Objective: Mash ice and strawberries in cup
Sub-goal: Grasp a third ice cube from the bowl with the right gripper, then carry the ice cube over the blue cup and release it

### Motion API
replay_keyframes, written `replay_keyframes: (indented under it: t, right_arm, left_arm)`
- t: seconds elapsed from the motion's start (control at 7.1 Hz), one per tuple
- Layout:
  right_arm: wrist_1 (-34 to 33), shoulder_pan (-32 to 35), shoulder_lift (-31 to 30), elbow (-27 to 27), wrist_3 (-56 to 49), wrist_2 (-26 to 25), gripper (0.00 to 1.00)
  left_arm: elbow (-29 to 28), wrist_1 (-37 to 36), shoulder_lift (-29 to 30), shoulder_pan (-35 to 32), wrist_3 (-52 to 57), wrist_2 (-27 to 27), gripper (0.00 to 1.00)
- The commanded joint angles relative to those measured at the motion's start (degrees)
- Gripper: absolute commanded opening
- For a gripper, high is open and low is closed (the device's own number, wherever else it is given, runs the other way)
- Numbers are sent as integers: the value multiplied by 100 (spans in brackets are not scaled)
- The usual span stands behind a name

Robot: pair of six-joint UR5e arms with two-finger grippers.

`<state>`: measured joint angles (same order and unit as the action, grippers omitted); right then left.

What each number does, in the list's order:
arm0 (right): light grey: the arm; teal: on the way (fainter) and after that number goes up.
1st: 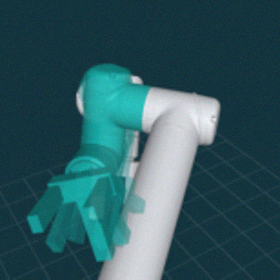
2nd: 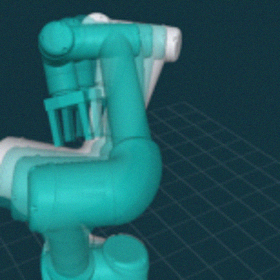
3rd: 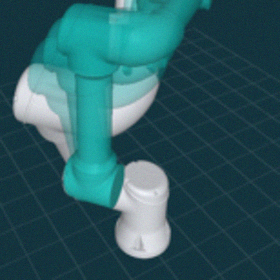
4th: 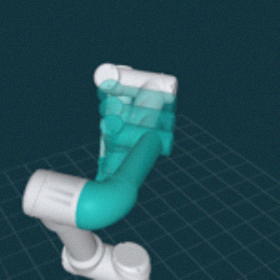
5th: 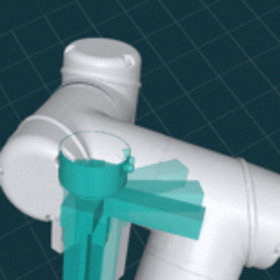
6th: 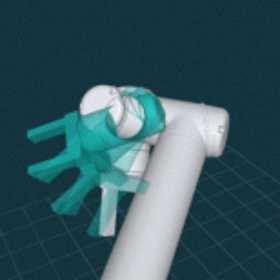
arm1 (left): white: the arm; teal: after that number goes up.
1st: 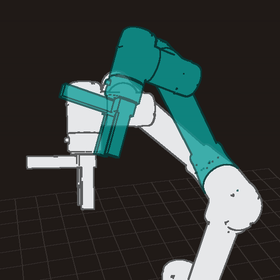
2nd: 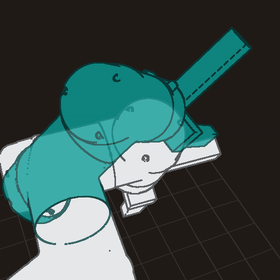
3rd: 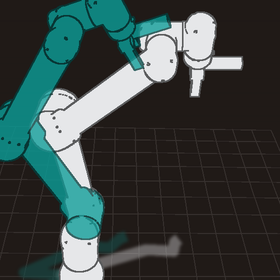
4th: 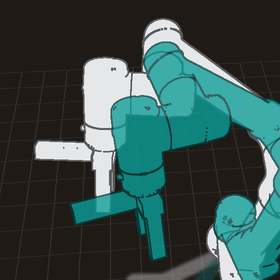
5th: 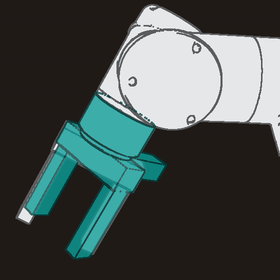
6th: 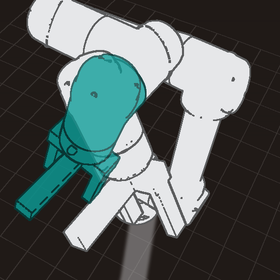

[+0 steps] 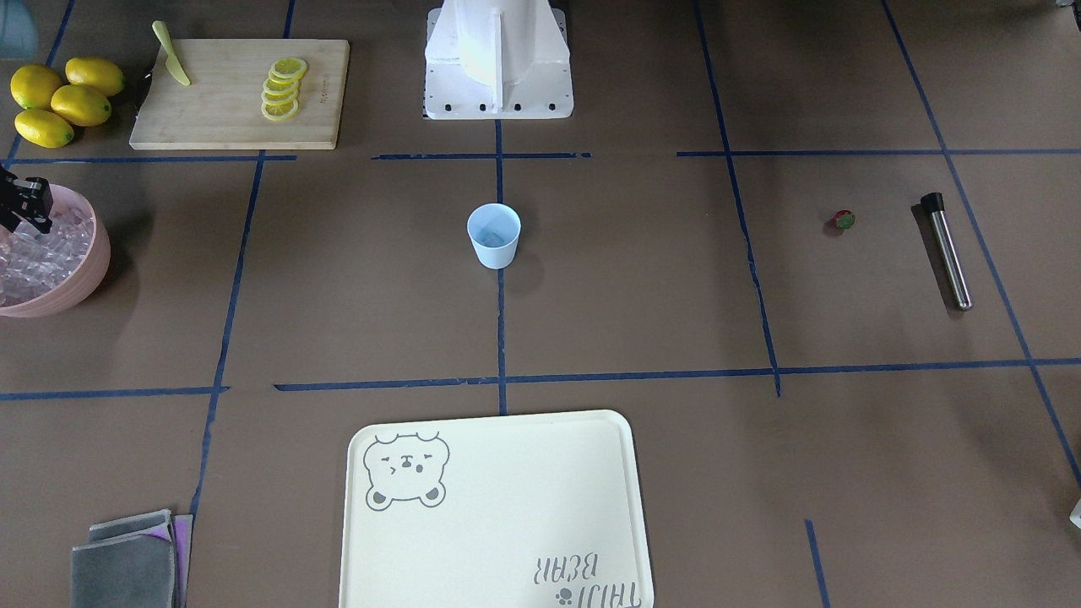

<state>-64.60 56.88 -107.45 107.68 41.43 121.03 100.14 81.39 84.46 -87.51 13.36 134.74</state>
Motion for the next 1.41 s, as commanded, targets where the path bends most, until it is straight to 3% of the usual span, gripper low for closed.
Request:
replay_keyframes:
  t: [0.0, 0.28, 0.56, 0.84, 0.99, 1.13, 1.27]
  right_arm:
    - [-9, -2, 57, 69, -13, 34, 3]
    - [-270, 85, 154, 646, -13, 209, 3]
    - [-1506, 52, 1466, 957, 49, 193, 5]
    - [-1714, -500, 2444, 922, 128, 132, 5]
    - [-1723, -946, 2831, 861, 676, 88, 5]
    - [-2227, -1368, 3540, 799, 1317, -226, 4]
    - [-3329, -1843, 4452, 773, 1602, -716, 4]
  left_arm:
    - [14, 9, 0, -3, 0, 0, 100]
    - [6, 9, 0, 6, 0, 0, 100]
    - [84, 0, 0, 6, -9, 0, 100]
    - [85, -9, 44, 6, -52, -9, 100]
    - [76, -9, 61, 6, -53, -9, 100]
    - [76, 0, 61, -3, -53, -9, 100]
    - [76, -9, 61, -3, -53, -9, 100]
